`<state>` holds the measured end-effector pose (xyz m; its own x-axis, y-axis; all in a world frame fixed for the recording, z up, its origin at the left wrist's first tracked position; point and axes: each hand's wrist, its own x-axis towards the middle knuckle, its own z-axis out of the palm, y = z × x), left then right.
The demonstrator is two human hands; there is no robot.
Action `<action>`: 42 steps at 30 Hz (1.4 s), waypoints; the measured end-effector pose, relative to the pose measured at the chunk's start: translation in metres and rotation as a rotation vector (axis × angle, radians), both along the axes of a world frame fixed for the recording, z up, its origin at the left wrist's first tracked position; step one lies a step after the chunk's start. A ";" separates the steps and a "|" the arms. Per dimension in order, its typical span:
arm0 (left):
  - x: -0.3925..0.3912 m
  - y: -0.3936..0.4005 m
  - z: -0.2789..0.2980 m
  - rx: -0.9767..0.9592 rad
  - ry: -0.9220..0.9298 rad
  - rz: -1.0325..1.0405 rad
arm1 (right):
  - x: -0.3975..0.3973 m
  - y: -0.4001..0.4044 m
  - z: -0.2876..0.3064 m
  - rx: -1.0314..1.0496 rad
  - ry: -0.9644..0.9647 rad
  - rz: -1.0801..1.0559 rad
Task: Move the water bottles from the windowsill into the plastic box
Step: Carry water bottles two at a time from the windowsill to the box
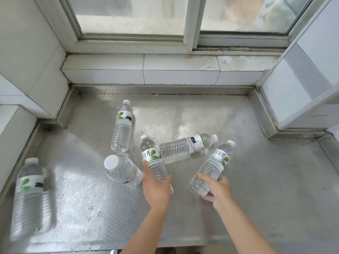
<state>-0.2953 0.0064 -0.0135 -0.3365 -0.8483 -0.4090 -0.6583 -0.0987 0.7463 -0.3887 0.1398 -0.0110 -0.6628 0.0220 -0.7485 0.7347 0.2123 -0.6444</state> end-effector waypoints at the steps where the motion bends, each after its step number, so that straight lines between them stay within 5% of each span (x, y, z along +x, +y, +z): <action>1: 0.000 -0.002 0.000 0.017 0.014 0.017 | -0.001 0.000 0.001 -0.006 -0.008 0.002; 17: 0.017 0.030 0.056 0.143 0.374 0.002 | 0.020 0.047 0.039 -0.414 0.064 0.043; 27: -0.008 0.120 0.112 0.236 0.622 -0.510 | 0.039 0.169 0.098 -0.505 0.457 -0.048; 42: 0.071 0.388 0.166 0.485 0.747 -1.226 | 0.230 0.438 0.160 -0.167 0.854 -0.588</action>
